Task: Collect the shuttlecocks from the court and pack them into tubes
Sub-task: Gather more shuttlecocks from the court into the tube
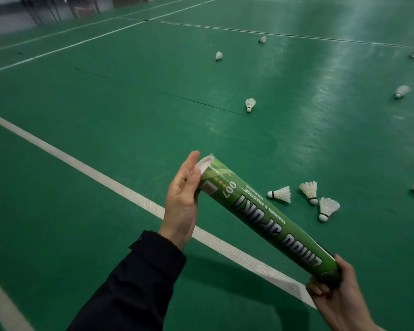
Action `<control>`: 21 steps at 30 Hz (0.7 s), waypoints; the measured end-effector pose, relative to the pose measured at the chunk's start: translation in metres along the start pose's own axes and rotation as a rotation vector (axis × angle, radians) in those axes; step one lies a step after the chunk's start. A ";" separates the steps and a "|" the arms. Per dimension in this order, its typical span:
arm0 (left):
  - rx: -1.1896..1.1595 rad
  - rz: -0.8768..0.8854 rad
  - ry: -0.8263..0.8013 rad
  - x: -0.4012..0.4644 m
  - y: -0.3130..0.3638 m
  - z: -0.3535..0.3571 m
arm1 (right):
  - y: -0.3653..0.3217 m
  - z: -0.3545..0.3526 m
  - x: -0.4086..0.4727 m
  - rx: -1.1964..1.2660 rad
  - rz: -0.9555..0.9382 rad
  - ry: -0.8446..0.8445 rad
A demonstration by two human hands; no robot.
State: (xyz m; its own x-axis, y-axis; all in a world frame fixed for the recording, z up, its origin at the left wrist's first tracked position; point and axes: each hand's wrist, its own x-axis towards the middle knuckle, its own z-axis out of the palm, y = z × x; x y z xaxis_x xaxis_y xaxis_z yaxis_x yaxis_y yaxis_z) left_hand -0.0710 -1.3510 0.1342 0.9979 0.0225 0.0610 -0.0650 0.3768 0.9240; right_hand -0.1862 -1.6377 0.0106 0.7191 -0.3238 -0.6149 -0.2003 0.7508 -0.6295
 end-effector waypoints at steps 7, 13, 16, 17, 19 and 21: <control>0.613 0.181 0.187 0.010 -0.017 -0.015 | -0.012 0.014 -0.001 -0.053 -0.064 0.032; 0.787 0.057 0.285 0.001 -0.042 -0.040 | -0.033 0.023 -0.006 -0.146 -0.234 0.034; 0.694 -0.001 0.216 -0.001 -0.045 -0.050 | -0.039 0.025 -0.012 -0.148 -0.283 0.028; 0.680 -0.017 0.196 -0.002 -0.045 -0.051 | -0.041 0.025 -0.013 -0.142 -0.289 0.027; 0.661 -0.033 0.161 -0.002 -0.045 -0.050 | -0.041 0.025 -0.013 -0.122 -0.283 0.010; 0.626 -0.023 0.125 0.001 -0.045 -0.051 | -0.037 0.020 -0.009 -0.092 -0.263 -0.002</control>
State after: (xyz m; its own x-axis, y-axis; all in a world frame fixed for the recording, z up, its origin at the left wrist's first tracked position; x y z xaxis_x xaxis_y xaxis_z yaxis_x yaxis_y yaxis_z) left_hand -0.0671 -1.3208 0.0738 0.9893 0.1433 0.0286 0.0056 -0.2330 0.9725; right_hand -0.1718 -1.6510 0.0494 0.7556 -0.4996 -0.4236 -0.0659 0.5854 -0.8081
